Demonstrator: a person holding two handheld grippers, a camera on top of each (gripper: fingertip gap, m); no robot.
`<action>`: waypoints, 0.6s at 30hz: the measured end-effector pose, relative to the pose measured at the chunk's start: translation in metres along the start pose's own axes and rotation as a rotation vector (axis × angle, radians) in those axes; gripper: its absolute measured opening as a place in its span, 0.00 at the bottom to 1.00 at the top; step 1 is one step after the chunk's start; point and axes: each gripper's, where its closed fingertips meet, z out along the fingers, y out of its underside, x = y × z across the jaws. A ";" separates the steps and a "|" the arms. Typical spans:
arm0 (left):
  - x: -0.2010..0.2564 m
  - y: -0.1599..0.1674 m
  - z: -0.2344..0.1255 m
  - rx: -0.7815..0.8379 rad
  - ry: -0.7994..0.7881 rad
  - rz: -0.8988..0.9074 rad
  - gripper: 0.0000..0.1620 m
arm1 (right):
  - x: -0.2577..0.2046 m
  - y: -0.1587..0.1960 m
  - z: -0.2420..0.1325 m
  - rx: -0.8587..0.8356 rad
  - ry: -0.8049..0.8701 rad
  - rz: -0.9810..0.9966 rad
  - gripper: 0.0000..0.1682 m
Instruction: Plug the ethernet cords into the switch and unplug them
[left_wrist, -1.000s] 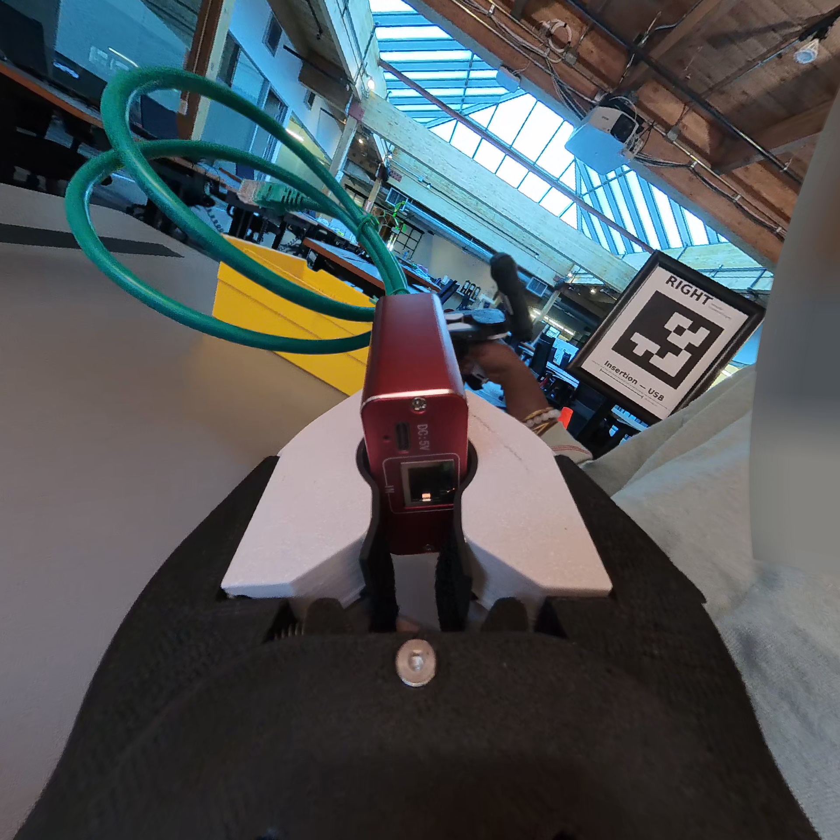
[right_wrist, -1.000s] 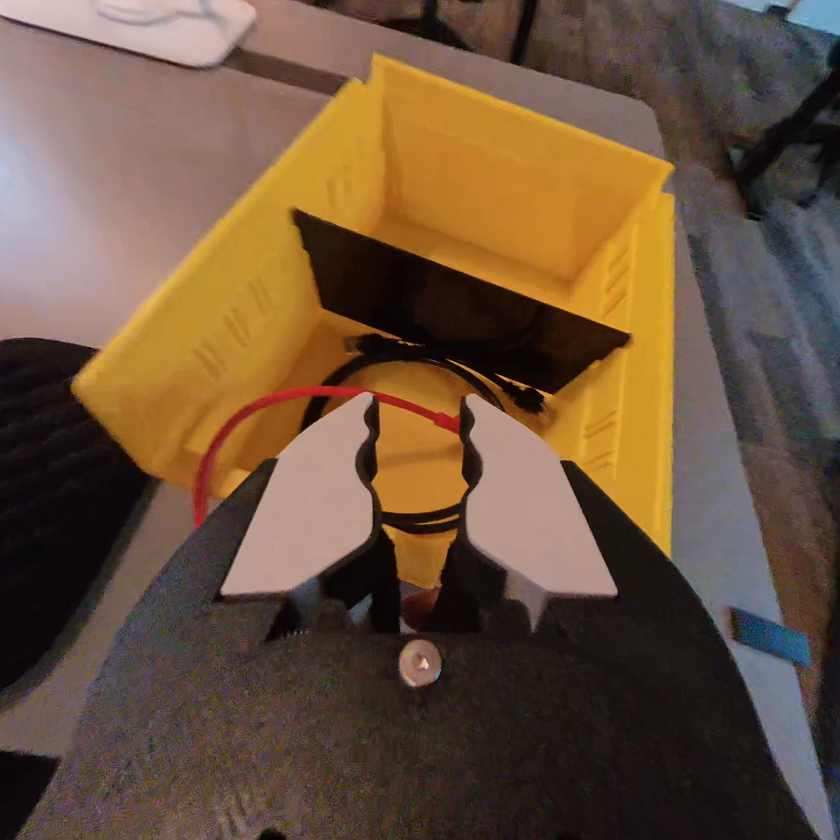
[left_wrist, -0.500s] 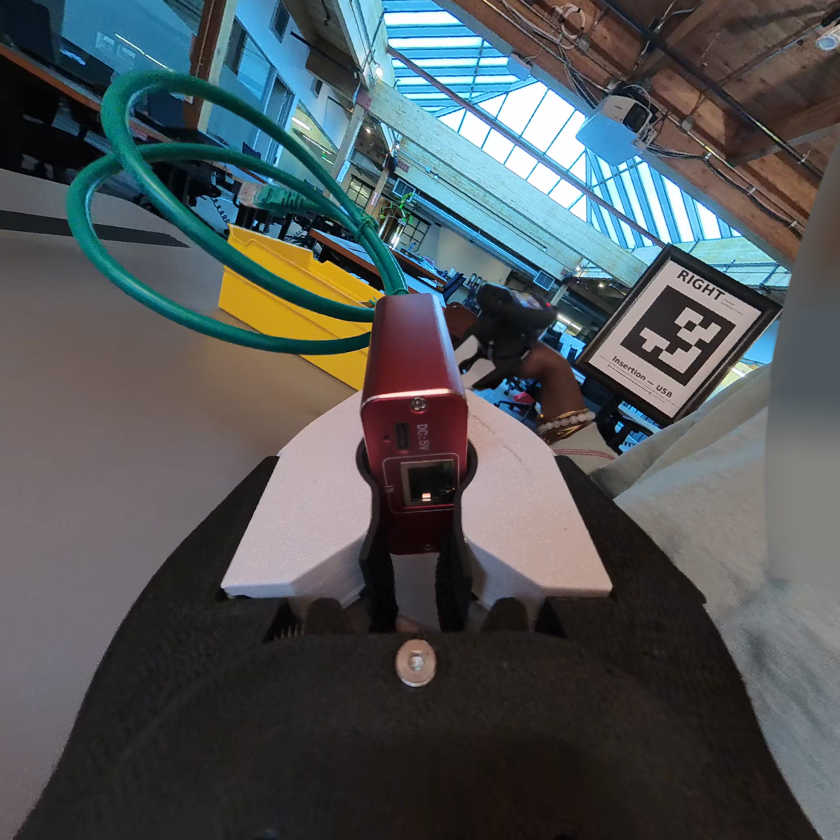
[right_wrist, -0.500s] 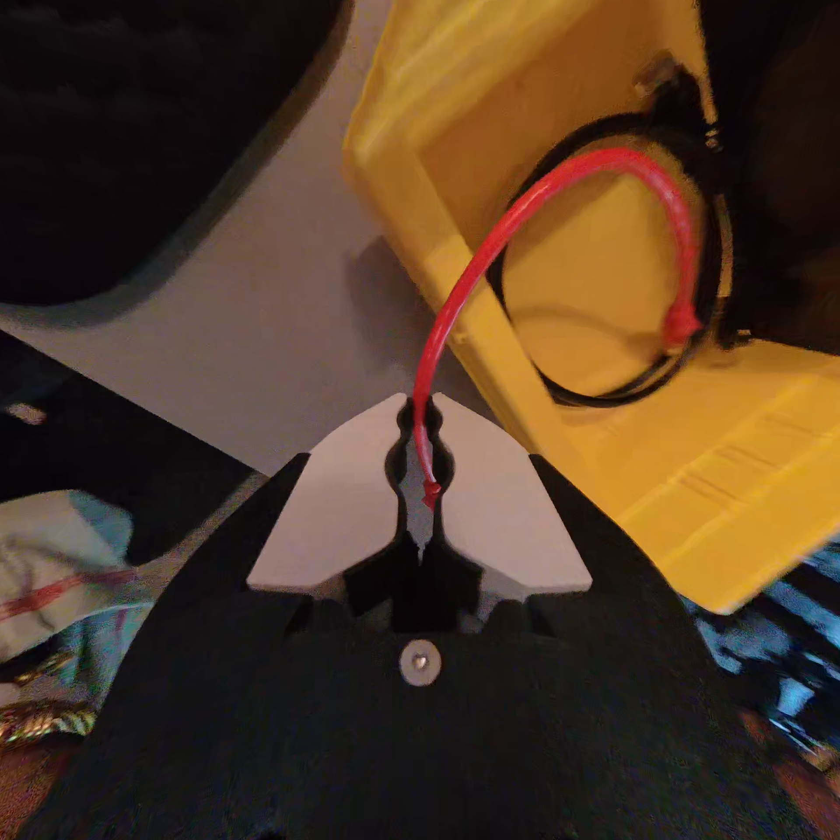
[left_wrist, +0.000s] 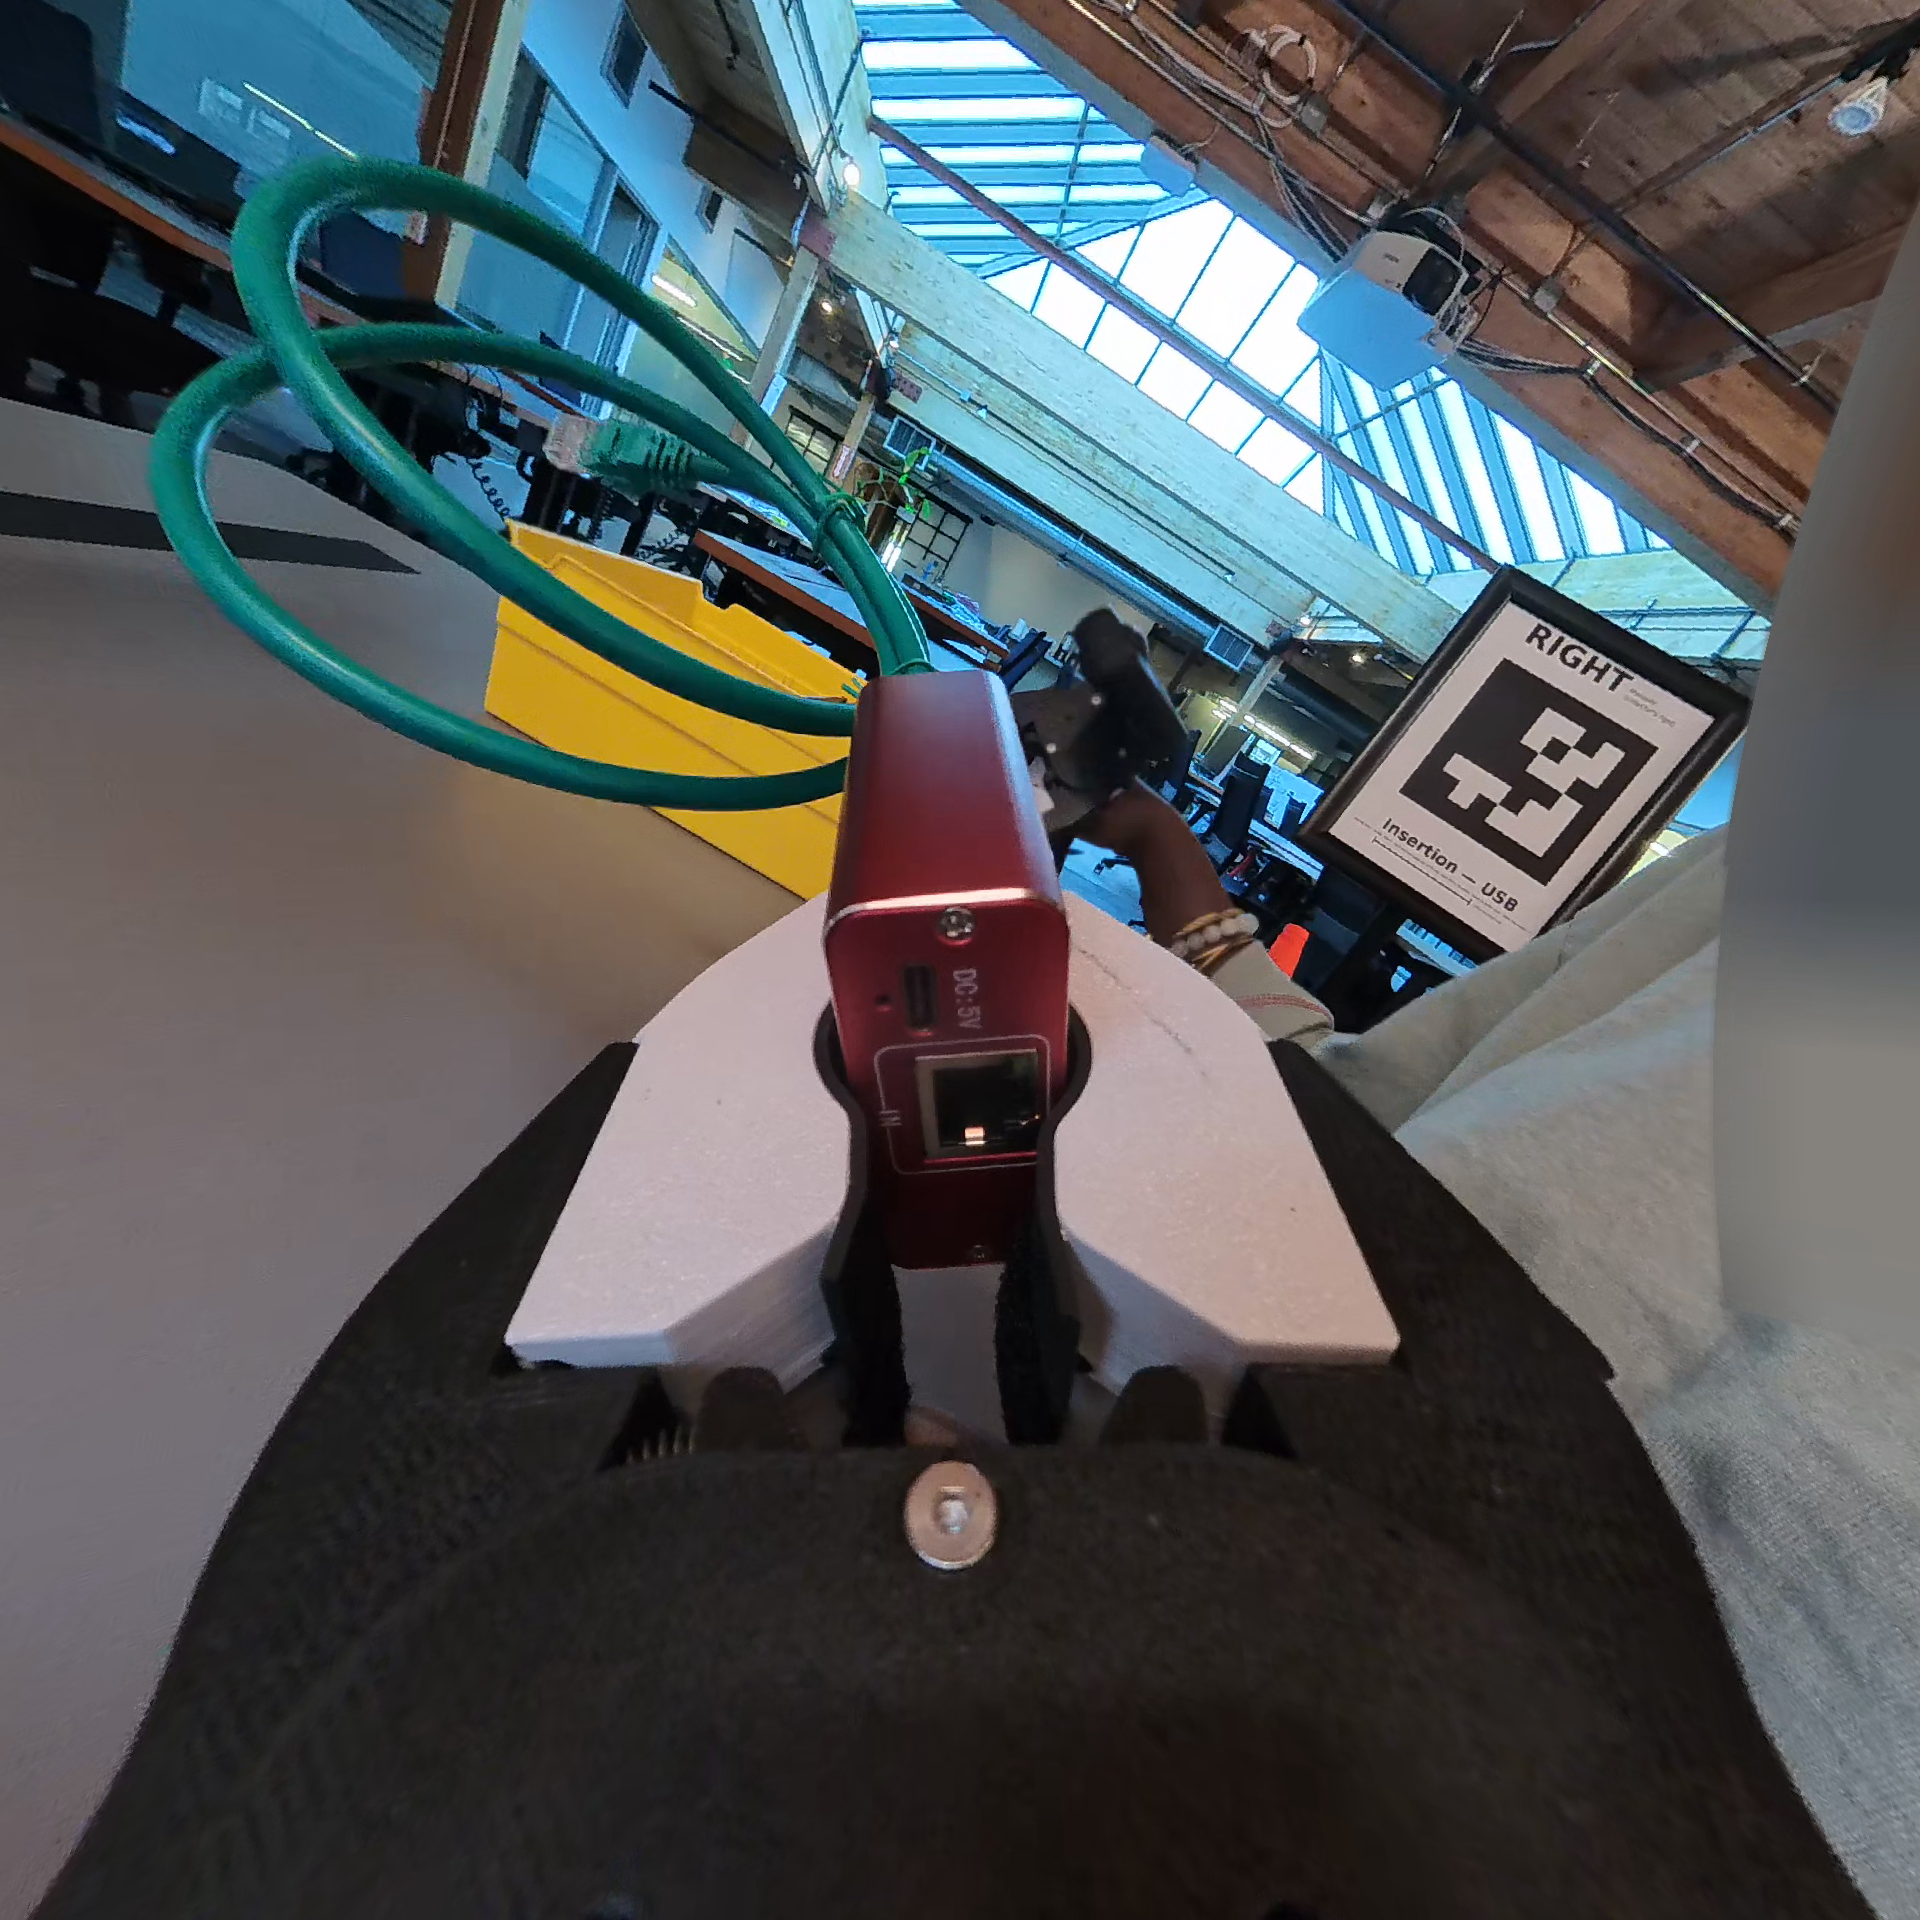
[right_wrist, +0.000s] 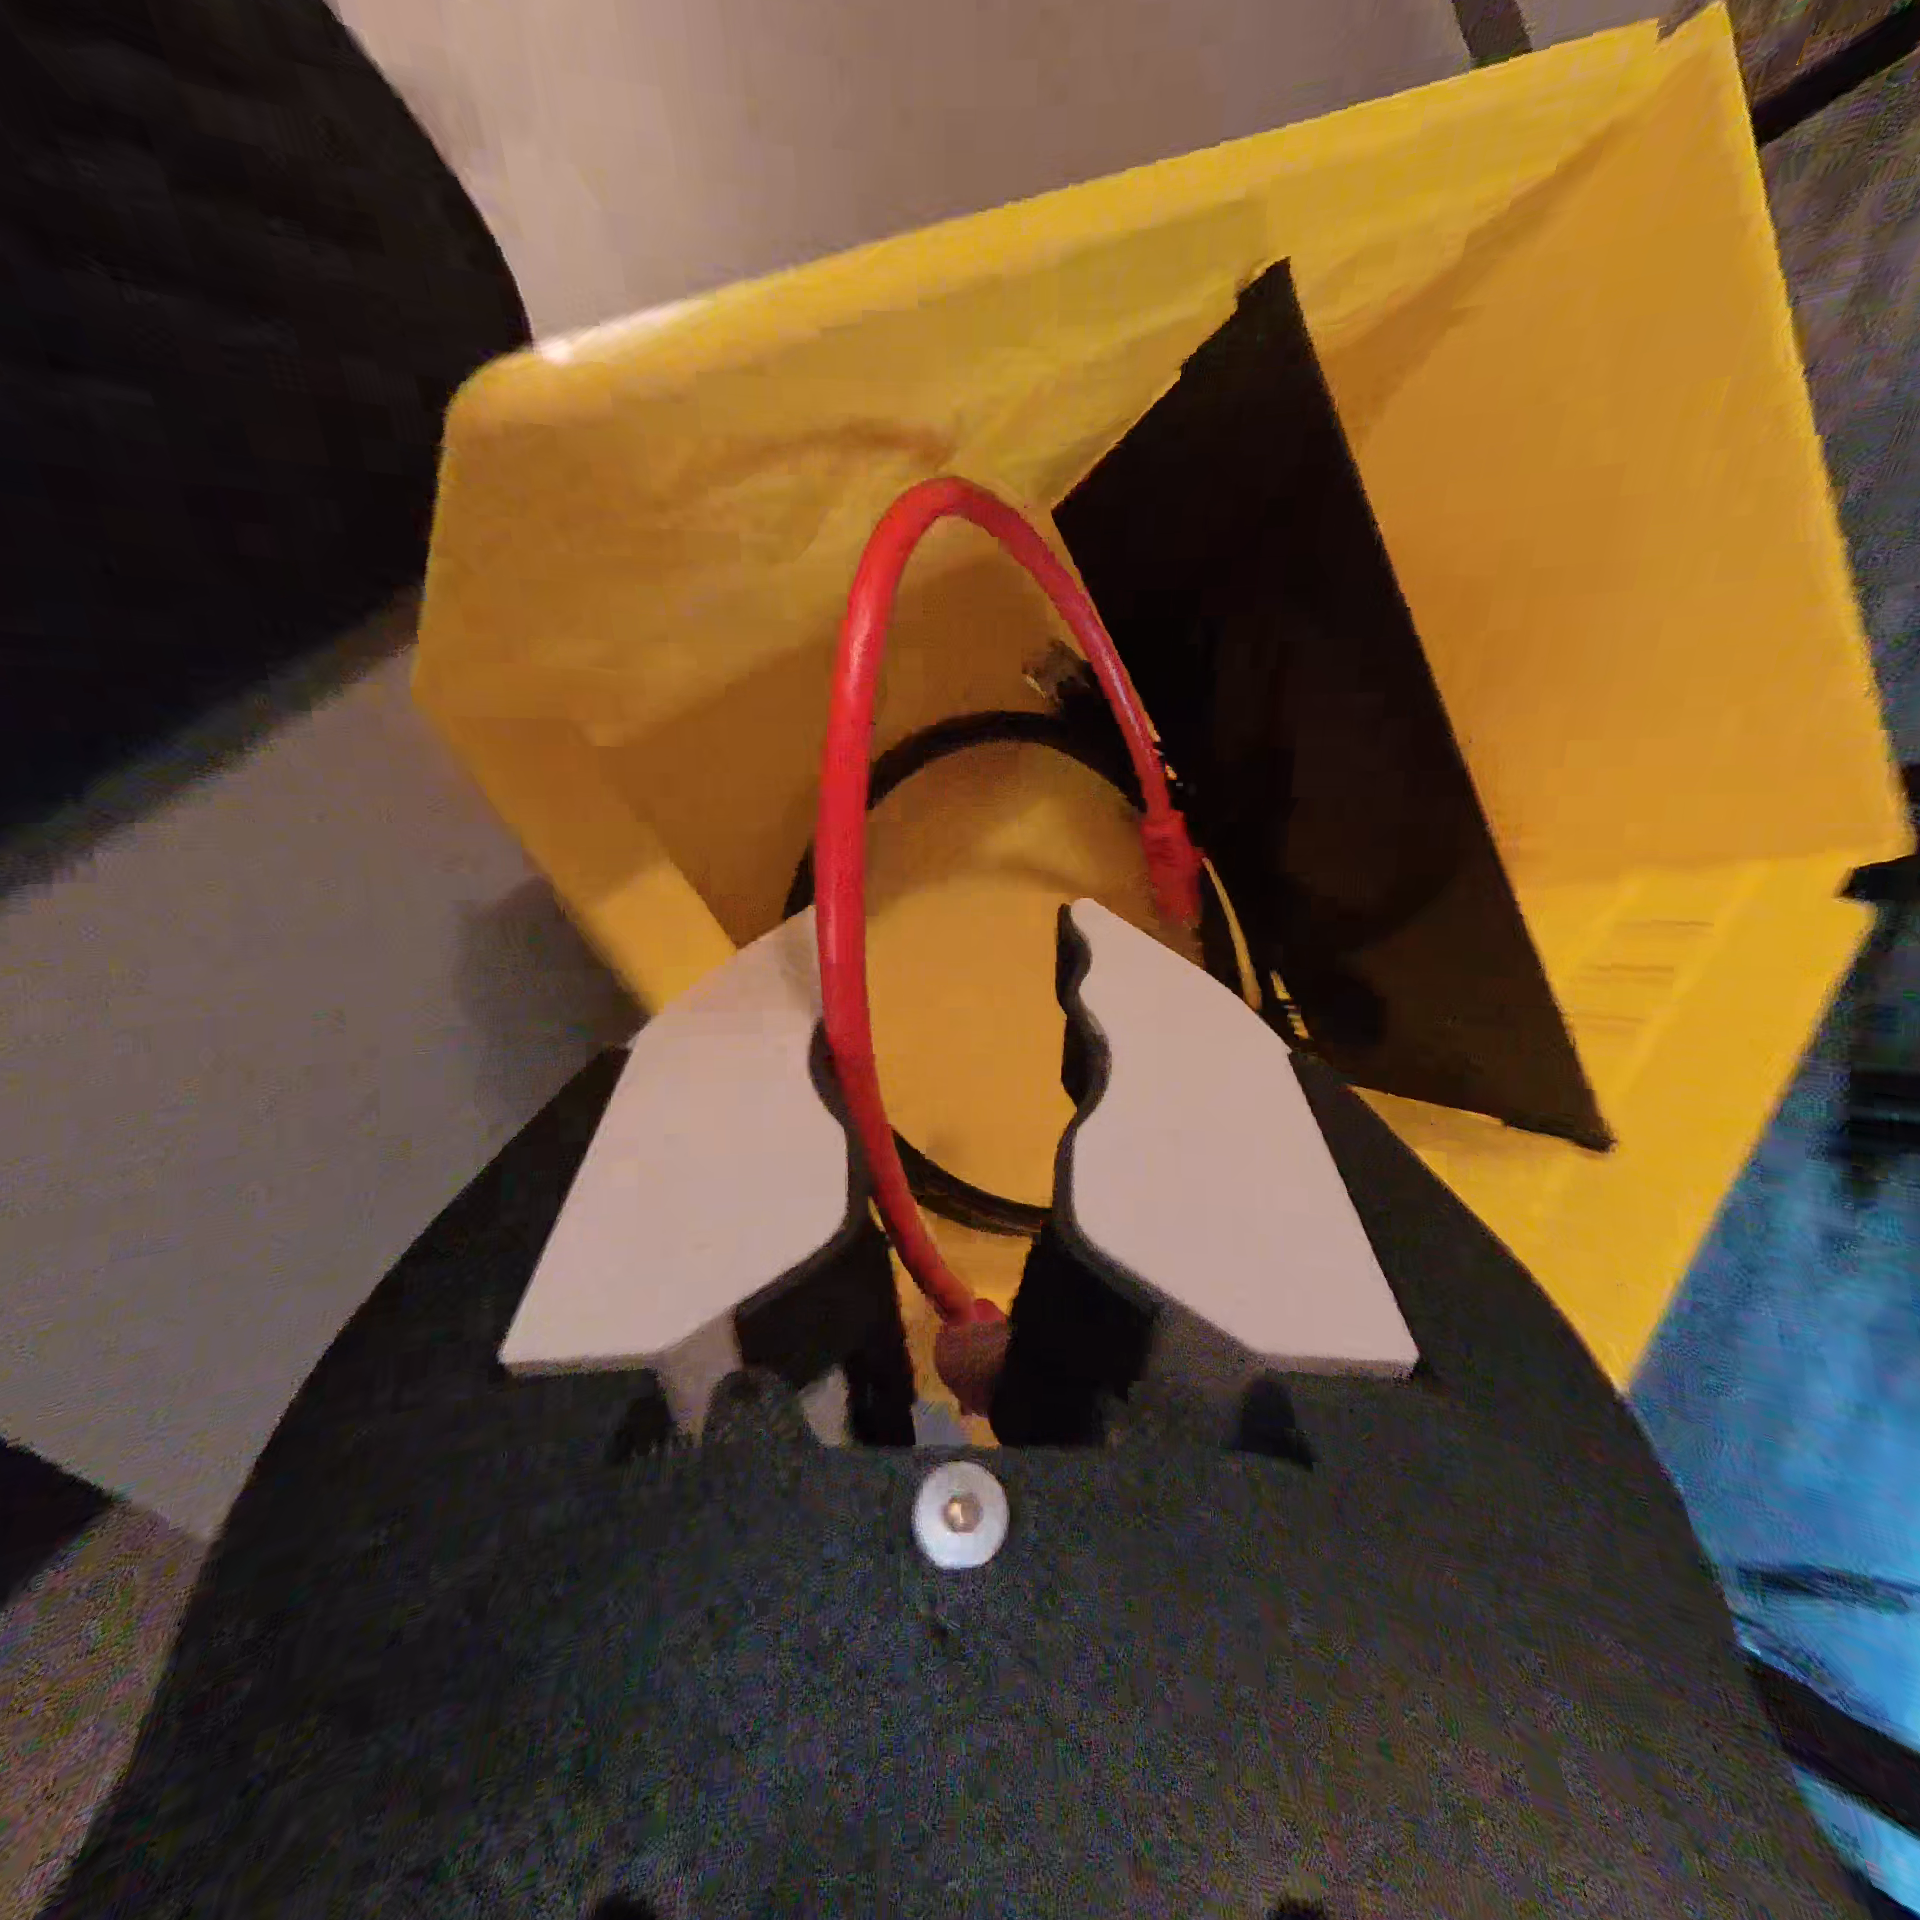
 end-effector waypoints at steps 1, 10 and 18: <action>0.000 0.000 0.000 -0.002 0.002 -0.002 0.18 | -0.002 -0.003 -0.003 0.051 -0.062 0.107 0.28; 0.001 0.002 0.001 -0.014 0.004 -0.001 0.18 | -0.003 -0.004 -0.010 0.189 -0.334 0.584 0.37; -0.002 0.003 0.001 -0.020 -0.006 -0.003 0.18 | -0.009 -0.001 -0.014 0.151 -0.329 0.559 0.54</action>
